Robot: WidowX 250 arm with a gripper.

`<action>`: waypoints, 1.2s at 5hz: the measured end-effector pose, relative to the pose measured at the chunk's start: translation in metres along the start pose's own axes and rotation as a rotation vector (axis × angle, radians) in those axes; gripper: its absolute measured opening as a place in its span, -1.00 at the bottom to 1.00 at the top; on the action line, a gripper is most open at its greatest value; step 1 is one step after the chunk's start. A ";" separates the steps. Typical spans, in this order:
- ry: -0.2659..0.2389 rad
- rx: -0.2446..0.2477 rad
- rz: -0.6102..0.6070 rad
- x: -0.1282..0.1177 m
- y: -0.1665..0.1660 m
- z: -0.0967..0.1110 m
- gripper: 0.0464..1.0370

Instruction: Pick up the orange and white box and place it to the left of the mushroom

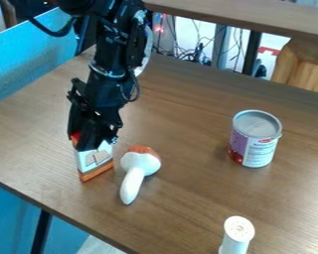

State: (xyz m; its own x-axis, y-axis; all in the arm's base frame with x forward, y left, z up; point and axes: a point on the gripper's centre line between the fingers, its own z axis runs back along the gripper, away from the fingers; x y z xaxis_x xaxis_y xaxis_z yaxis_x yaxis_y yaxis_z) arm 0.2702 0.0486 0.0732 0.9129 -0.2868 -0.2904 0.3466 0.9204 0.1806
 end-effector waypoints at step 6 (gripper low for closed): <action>-0.171 -0.105 0.028 -0.014 0.011 0.050 0.93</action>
State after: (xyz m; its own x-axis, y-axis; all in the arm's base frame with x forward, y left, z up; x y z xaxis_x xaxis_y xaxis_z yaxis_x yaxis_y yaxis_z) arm 0.2714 0.0494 0.1261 0.9482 -0.2937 -0.1214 0.3047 0.9487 0.0848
